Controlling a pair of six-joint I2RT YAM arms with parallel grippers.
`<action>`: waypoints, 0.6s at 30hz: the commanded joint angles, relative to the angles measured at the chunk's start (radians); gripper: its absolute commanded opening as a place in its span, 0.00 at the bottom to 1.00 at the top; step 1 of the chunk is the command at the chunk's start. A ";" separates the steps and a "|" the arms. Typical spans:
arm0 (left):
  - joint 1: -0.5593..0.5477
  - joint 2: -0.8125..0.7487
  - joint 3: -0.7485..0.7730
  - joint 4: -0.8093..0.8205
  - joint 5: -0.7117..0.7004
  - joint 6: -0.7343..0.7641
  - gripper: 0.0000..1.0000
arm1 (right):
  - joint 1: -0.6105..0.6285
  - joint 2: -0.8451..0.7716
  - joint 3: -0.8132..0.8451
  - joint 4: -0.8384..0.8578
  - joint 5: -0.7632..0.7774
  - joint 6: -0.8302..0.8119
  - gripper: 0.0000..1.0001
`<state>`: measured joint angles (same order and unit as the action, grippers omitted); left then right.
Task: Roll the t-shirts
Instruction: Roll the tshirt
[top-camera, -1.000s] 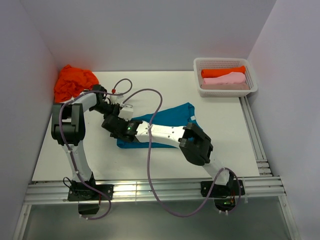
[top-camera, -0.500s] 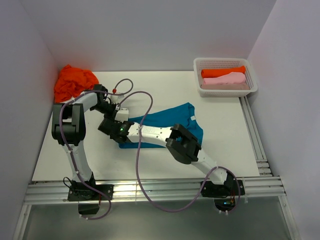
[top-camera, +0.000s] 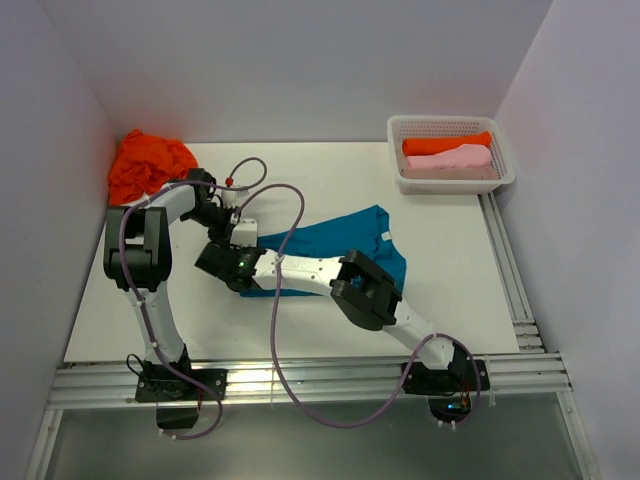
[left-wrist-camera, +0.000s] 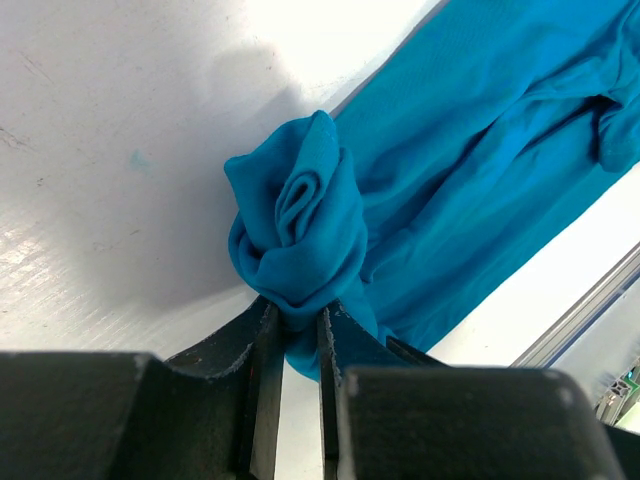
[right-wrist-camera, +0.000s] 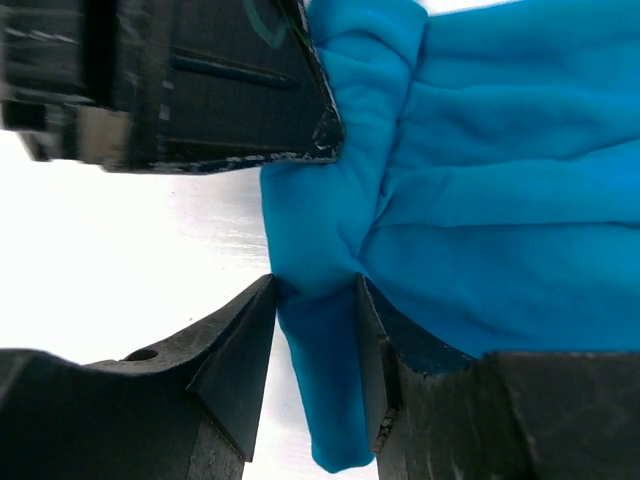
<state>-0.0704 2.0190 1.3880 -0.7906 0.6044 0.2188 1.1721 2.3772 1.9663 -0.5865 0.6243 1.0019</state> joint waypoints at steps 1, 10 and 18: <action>-0.014 0.001 0.019 0.056 -0.061 0.017 0.20 | 0.006 -0.030 0.065 -0.013 0.078 -0.034 0.45; -0.017 0.004 0.019 0.054 -0.061 0.021 0.20 | 0.012 -0.010 0.095 0.014 0.104 -0.072 0.45; -0.023 0.007 0.020 0.048 -0.064 0.022 0.20 | 0.008 0.051 0.140 0.008 0.101 -0.080 0.46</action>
<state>-0.0738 2.0190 1.3903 -0.7921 0.5987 0.2192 1.1801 2.3829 2.0647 -0.5850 0.6807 0.9298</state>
